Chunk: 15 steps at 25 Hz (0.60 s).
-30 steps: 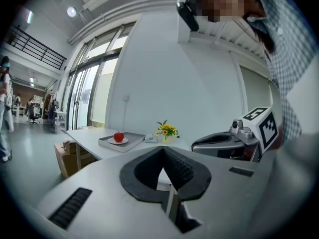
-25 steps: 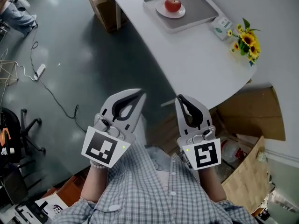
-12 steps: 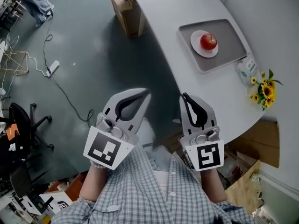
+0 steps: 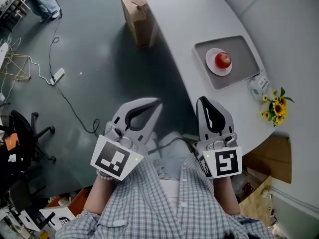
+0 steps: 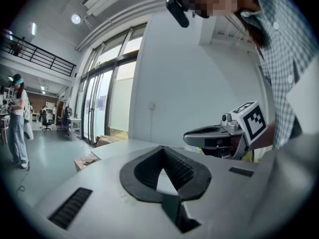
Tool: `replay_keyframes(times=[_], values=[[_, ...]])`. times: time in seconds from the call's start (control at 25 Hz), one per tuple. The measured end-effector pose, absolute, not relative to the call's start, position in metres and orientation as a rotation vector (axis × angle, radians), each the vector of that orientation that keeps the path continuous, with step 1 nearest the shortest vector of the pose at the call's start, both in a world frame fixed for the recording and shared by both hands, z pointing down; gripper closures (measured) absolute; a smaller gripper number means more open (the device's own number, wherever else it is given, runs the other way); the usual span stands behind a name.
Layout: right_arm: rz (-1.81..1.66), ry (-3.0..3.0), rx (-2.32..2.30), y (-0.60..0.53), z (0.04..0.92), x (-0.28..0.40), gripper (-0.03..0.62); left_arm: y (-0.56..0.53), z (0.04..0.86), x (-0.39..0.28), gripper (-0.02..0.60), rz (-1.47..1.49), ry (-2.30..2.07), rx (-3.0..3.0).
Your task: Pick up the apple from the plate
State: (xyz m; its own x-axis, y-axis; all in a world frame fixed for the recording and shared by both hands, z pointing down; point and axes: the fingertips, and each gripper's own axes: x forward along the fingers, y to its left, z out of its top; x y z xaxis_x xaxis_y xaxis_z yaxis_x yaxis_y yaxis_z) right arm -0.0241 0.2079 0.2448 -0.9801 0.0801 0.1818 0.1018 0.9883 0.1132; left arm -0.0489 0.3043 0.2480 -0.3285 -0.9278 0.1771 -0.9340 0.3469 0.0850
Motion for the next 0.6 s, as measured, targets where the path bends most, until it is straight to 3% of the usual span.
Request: replay_keyframes(times=[0.6], values=[[-0.164,-2.949,-0.063,0.165,0.255,-0.054,0.563,0.259,0.248,-0.087,0.572,0.048,-2.368,1.737]])
